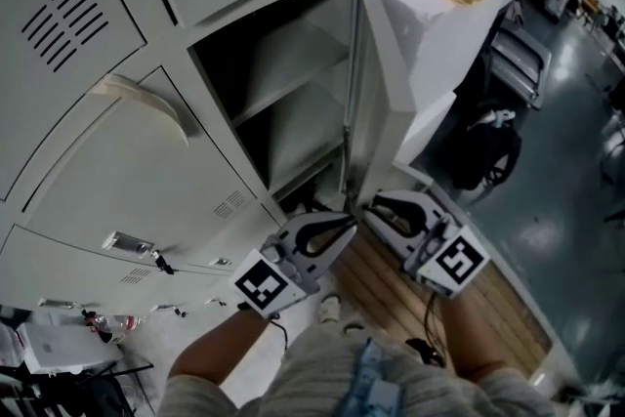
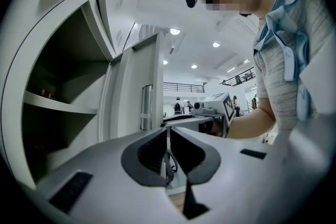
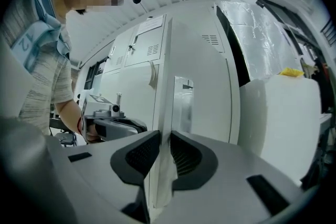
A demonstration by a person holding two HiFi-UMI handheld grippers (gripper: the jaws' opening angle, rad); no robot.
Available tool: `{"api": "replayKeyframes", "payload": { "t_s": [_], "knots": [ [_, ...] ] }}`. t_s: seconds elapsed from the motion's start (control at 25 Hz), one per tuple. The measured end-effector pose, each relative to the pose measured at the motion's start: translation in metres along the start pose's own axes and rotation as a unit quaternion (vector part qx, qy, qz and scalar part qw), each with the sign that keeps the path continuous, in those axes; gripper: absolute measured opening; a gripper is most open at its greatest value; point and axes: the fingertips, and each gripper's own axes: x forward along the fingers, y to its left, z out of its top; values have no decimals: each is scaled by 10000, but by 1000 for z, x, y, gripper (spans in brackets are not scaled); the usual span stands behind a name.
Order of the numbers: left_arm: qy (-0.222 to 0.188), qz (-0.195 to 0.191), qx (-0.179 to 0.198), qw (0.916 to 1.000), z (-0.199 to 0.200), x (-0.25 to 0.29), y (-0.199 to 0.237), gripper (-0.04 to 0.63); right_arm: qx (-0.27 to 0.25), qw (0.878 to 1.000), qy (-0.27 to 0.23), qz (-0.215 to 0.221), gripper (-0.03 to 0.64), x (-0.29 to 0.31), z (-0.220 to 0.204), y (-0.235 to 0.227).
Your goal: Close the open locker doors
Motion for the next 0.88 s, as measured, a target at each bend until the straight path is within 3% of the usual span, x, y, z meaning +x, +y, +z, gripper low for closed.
{"api": "replayKeyframes", "payload": {
  "t_s": [0.48,0.88],
  "knots": [
    [-68,571,-62,9983,-1,-35,25,5,20,9999,25,-160,71,53,9,22],
    [-49,1045,-64,9945,-2,-66,55,5,144,9998,-93,124,69,96,13,30]
  ]
}}
